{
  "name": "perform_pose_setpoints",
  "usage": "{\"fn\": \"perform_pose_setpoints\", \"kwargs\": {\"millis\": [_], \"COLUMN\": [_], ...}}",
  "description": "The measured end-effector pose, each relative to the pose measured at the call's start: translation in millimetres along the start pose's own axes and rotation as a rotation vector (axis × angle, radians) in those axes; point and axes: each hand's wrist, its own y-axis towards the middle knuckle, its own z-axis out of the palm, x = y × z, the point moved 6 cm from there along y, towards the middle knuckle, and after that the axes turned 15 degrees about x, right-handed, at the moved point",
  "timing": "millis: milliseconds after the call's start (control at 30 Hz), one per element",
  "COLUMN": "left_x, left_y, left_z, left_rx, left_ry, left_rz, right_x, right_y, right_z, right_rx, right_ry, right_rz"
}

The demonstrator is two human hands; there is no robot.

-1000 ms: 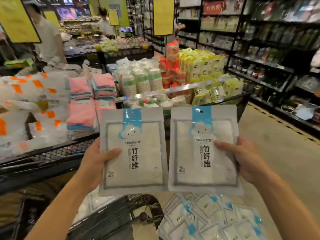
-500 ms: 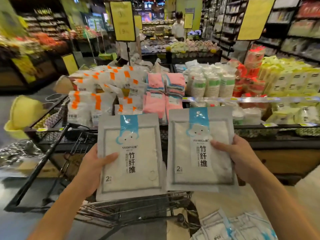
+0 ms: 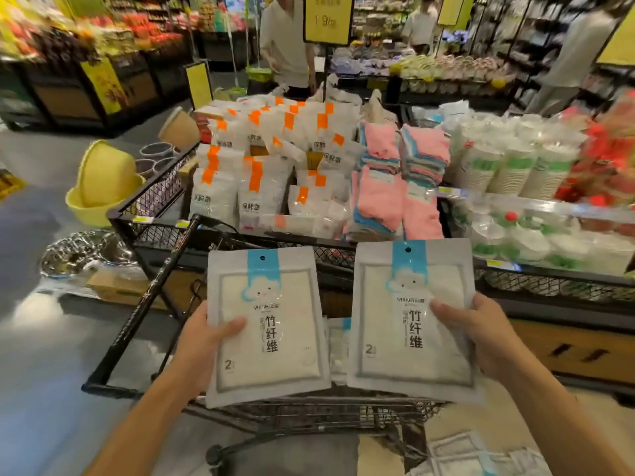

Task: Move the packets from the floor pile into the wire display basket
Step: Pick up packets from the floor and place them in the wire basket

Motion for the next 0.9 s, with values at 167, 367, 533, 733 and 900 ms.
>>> {"fn": "perform_pose_setpoints", "kwargs": {"millis": [167,367,533,733,900], "left_x": [30.6,60.4,92.2,140.2,192.3], "left_y": [30.3,72.0,106.1,152.5,201.6], "left_z": [-9.6,-5.5,-6.9,-16.1,-33.9], "left_rx": [-0.031,-0.105,-0.189,-0.215,-0.191], "left_ry": [-0.024,-0.002,0.027,0.076,0.146], "left_rz": [-0.096,-0.203,-0.27,-0.4,-0.477], "right_x": [-19.2,-50.2,-90.6,-147.3,-202.6], "right_y": [43.5,104.5,156.9,200.3,233.1], "right_z": [-4.9,-18.5,-33.2,-45.8,-44.6], "right_rx": [0.001,0.019,0.04,0.024,0.03], "right_ry": [-0.016,-0.008,0.006,-0.009,-0.035], "right_rz": [0.043,0.105,0.231,0.356,0.457]}}
